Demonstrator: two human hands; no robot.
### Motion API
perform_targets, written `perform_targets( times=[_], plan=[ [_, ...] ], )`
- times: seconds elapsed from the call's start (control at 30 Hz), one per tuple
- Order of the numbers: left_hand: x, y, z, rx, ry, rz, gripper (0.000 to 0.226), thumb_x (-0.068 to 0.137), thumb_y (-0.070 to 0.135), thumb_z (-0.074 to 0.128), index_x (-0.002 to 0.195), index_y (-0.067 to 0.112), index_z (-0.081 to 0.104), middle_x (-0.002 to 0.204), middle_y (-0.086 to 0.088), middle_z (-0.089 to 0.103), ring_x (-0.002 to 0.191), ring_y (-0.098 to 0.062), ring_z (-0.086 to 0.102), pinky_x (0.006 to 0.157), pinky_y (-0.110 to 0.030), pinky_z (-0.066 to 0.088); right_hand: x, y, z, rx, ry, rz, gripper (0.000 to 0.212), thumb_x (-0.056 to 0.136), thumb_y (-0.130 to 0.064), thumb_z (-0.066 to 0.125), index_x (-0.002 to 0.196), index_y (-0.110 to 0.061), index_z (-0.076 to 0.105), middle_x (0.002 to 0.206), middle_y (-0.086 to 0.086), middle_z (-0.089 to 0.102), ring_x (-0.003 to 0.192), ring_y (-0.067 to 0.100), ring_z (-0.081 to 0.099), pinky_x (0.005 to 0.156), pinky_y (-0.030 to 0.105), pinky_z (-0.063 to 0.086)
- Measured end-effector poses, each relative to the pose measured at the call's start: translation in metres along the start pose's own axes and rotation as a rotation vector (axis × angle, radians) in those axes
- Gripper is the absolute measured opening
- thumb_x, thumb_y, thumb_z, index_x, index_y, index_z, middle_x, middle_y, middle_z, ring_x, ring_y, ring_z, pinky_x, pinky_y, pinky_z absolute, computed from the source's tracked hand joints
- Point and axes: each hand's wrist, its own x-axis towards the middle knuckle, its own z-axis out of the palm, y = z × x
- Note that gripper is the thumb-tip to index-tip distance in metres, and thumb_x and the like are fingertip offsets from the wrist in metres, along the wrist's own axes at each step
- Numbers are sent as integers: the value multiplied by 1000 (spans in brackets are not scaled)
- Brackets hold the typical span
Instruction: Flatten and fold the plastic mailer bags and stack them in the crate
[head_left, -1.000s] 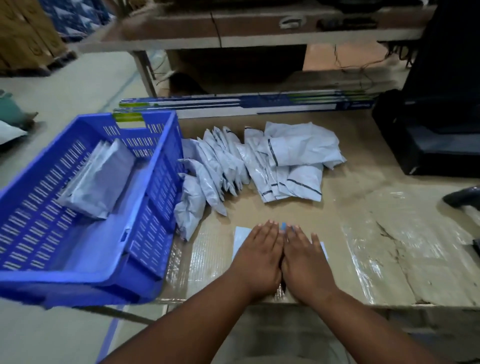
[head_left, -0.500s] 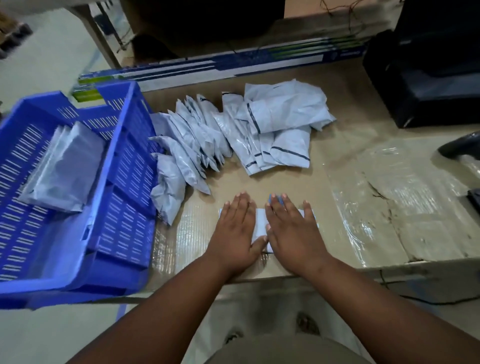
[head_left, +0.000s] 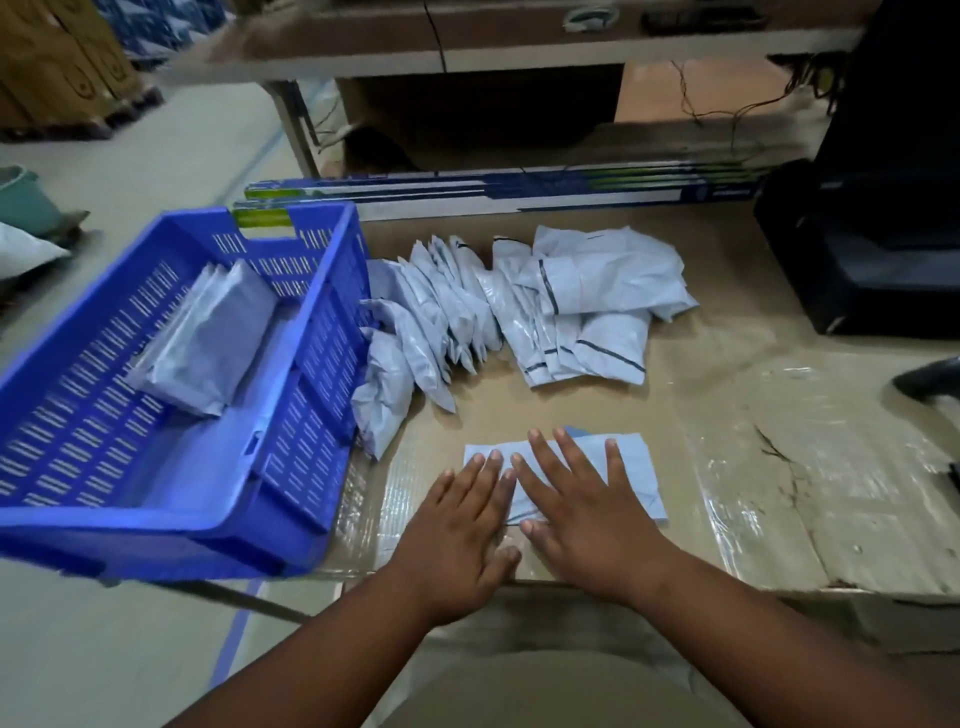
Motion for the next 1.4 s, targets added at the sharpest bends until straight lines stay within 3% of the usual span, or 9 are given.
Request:
perform_targets(
  times=[0.1,0.37,0.53,0.6,0.67,0.77,0.9,1.23,1.4],
  plan=[
    [2,-1,-3,-29,-23,-5,87,103,66,37,171,25,1,178,-3,-5,165,-22,-6,131,-52,16,-5,2,14,-42,-58,-8,76,102,-71,30,168,-33,21,178,0,4,163,29,6,119,76,12],
    [4,2,-5,-35,-44,-13,91,100,67,41,171,24,4,179,-4,-3,164,-21,-7,132,-48,8,1,4,20,7,-217,-5,88,97,-77,1,169,-29,17,177,1,4,163,30,7,122,73,2],
    [26,17,-31,-15,-9,-37,81,95,60,45,161,14,39,168,-14,36,158,-32,28,126,-60,25,6,10,6,168,-220,1,83,95,-76,-8,168,-35,-4,175,-11,-18,160,18,-23,121,65,-20],
    [40,28,-36,-41,-17,1,85,96,61,40,166,15,27,174,-12,22,162,-29,15,129,-57,18,4,23,-6,358,-255,-42,72,101,-68,7,167,-40,-5,174,-20,-12,157,5,-24,123,53,-24],
    [48,36,-29,-74,-98,33,90,99,69,32,171,23,2,178,-6,-6,164,-23,-9,131,-54,6,-6,33,-14,489,-186,-65,69,102,-61,18,167,-37,14,175,-19,6,159,1,-12,128,45,-15],
    [47,41,-14,-47,-133,28,94,98,84,27,167,36,-16,175,0,-23,161,-20,-23,130,-55,-1,-22,47,-17,341,-49,3,70,103,-62,25,164,-29,32,175,-7,19,161,7,0,131,49,4],
    [49,41,-11,22,-135,38,101,91,94,24,166,40,-16,175,-2,-24,162,-24,-21,130,-55,-2,-28,67,-12,65,-50,31,84,100,-78,23,169,-31,15,177,-2,-4,163,22,-5,130,57,5],
    [62,24,-10,61,-126,137,98,93,90,34,170,36,4,179,-4,-1,165,-25,-3,129,-60,10,-23,63,7,62,-246,142,99,87,-85,2,168,-29,-7,176,3,-18,162,27,-15,127,60,-7],
    [67,20,-25,123,-189,107,73,105,74,15,168,42,-3,179,0,-3,164,-23,-6,130,-59,1,-27,68,-3,174,-296,137,100,77,-87,-18,164,-37,-18,174,-5,-24,160,25,-22,127,59,-9]
  ],
)
